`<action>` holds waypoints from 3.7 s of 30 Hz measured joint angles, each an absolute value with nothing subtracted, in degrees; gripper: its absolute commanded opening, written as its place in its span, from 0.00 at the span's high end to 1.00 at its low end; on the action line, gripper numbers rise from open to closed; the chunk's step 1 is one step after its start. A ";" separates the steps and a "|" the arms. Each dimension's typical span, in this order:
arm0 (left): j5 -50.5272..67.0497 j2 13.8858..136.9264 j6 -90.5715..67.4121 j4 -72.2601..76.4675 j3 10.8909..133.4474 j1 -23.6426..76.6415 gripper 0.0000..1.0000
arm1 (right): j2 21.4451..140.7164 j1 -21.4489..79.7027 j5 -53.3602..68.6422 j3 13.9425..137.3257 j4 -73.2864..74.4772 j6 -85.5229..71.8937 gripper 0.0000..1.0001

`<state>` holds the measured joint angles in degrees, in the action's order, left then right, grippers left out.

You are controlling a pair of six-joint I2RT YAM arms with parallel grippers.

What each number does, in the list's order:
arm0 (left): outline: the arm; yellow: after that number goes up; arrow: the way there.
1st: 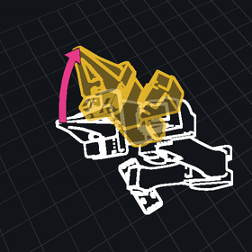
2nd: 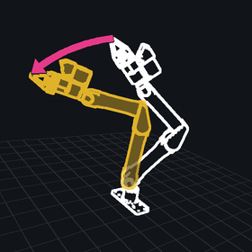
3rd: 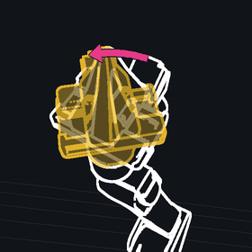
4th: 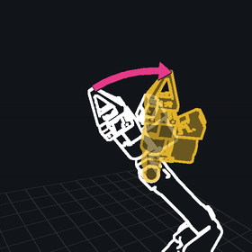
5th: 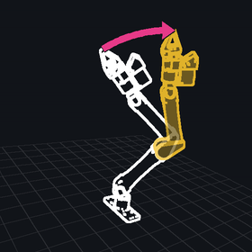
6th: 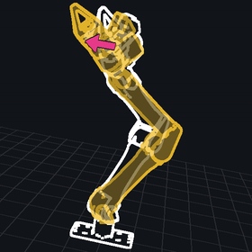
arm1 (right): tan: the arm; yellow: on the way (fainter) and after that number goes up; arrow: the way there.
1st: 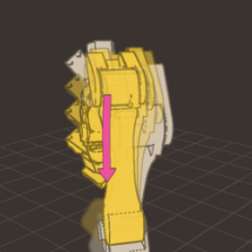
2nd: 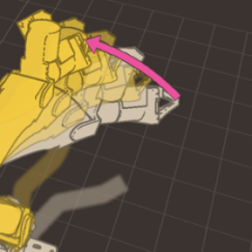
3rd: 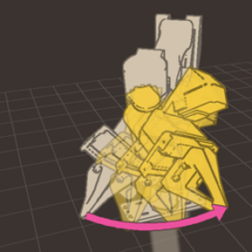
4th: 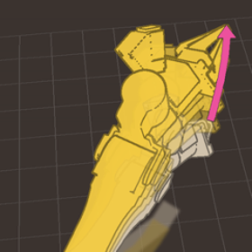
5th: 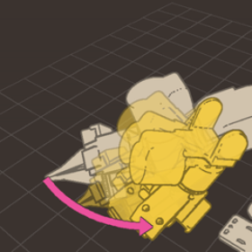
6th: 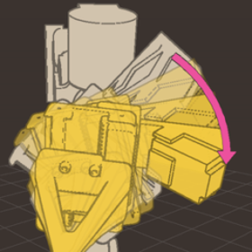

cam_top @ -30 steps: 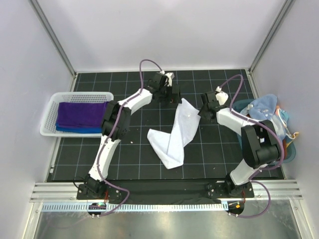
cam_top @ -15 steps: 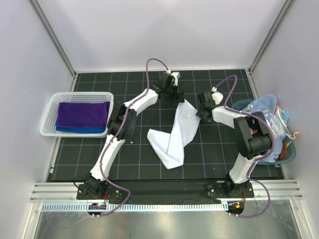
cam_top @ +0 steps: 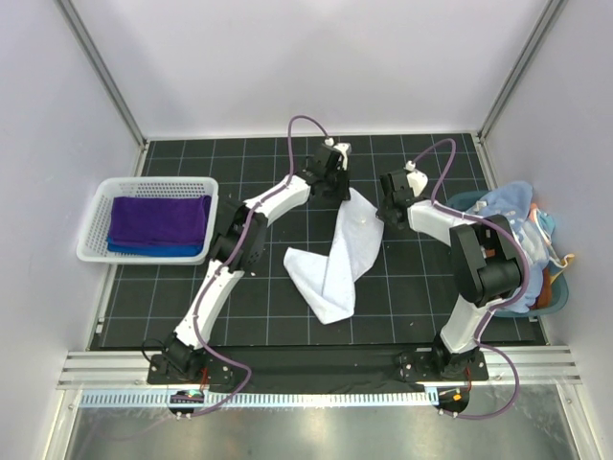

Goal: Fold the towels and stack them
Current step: Flatten out the crumpled towel

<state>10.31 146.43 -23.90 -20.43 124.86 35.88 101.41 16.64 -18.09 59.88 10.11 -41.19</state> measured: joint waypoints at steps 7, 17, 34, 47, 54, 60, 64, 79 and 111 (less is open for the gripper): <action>3.88 137.84 -25.32 -16.64 110.43 35.70 1.00 | 101.38 17.54 -18.92 62.98 11.97 -38.79 0.89; -8.60 115.39 -26.20 -17.02 89.84 34.57 1.00 | 103.63 30.22 -30.30 75.18 19.81 -34.61 0.56; -8.97 109.51 -26.41 -19.03 77.19 27.35 1.00 | 111.35 28.25 -20.10 76.51 16.45 -35.51 0.38; -5.74 109.51 -26.68 -19.16 77.23 27.24 1.00 | 114.76 26.83 -6.26 73.47 5.15 -36.53 0.58; -2.85 108.60 -26.87 -19.29 77.32 27.24 1.00 | 114.37 26.72 -4.14 71.18 3.22 -37.80 0.88; 0.73 105.27 -27.18 -19.92 77.91 27.46 1.00 | 110.17 25.80 -2.52 67.55 3.16 -38.59 0.87; 1.91 103.57 -27.09 -21.26 80.20 28.67 1.00 | 104.86 25.26 -1.74 65.01 2.76 -39.27 0.80; -2.79 72.42 -36.97 -19.16 54.48 32.12 1.00 | 95.46 26.68 -3.01 62.72 5.28 -33.85 0.57; -3.01 59.99 -52.56 -14.39 25.15 32.12 1.00 | 111.53 43.09 11.57 76.88 14.17 -14.39 0.32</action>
<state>-3.01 59.99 -52.56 -14.39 25.15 32.12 111.53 43.09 11.57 76.88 14.17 -14.39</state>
